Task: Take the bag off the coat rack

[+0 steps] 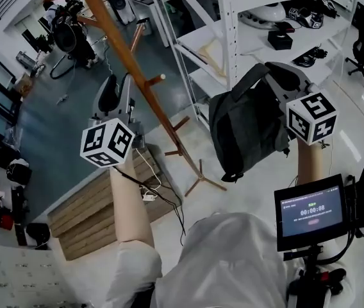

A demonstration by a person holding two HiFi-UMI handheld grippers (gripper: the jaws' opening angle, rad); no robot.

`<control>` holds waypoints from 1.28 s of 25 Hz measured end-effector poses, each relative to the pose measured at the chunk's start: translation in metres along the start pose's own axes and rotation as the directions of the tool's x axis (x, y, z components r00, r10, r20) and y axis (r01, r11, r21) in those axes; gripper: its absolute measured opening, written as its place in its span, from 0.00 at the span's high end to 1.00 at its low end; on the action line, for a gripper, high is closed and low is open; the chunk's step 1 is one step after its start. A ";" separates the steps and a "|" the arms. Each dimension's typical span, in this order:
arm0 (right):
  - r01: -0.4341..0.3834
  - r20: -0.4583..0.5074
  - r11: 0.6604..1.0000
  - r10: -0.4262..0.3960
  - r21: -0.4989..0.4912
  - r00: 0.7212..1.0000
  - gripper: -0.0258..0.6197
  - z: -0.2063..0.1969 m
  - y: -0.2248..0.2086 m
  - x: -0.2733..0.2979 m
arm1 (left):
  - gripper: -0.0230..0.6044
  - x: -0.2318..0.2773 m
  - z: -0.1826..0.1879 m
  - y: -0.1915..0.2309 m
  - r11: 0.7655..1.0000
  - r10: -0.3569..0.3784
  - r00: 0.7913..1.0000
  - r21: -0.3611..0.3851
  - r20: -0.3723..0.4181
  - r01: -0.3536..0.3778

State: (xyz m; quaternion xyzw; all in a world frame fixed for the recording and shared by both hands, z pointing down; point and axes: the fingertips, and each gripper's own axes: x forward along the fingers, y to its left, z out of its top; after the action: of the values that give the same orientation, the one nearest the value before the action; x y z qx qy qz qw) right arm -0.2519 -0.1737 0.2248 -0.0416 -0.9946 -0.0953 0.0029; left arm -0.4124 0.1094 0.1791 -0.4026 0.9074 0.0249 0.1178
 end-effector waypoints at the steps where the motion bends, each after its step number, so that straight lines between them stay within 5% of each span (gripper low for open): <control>1: 0.020 -0.003 1.000 -0.020 0.000 1.000 0.88 -0.001 -0.006 -0.005 | 0.69 -0.002 0.005 -0.005 1.000 -0.009 1.000 0.005 0.015 0.009; 8: 0.147 -0.027 0.989 -0.147 0.019 0.989 0.88 -0.006 -0.037 -0.051 | 0.69 0.000 0.025 -0.078 0.990 -0.136 0.987 0.045 0.084 0.132; 15: 0.290 -0.085 0.957 -0.287 0.018 0.954 0.88 -0.027 -0.062 -0.102 | 0.69 0.032 -0.013 -0.168 0.951 -0.310 0.949 0.022 0.057 0.309; 23: 0.494 -0.164 0.870 -0.485 0.010 0.859 0.88 -0.061 -0.084 -0.180 | 0.70 0.049 -0.066 -0.289 0.824 -0.559 0.829 -0.096 0.013 0.558; 32: 0.664 -0.296 0.747 -0.641 -0.032 0.708 0.88 -0.111 -0.097 -0.252 | 0.70 0.037 -0.124 -0.393 0.661 -0.738 0.673 -0.249 -0.045 0.708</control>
State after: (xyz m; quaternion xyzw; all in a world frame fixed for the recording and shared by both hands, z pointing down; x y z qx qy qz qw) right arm -0.0087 -0.3109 0.3117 0.3270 -0.9362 -0.0569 0.1155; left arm -0.1709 -0.1999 0.3101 -0.7410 0.6701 0.0431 0.0097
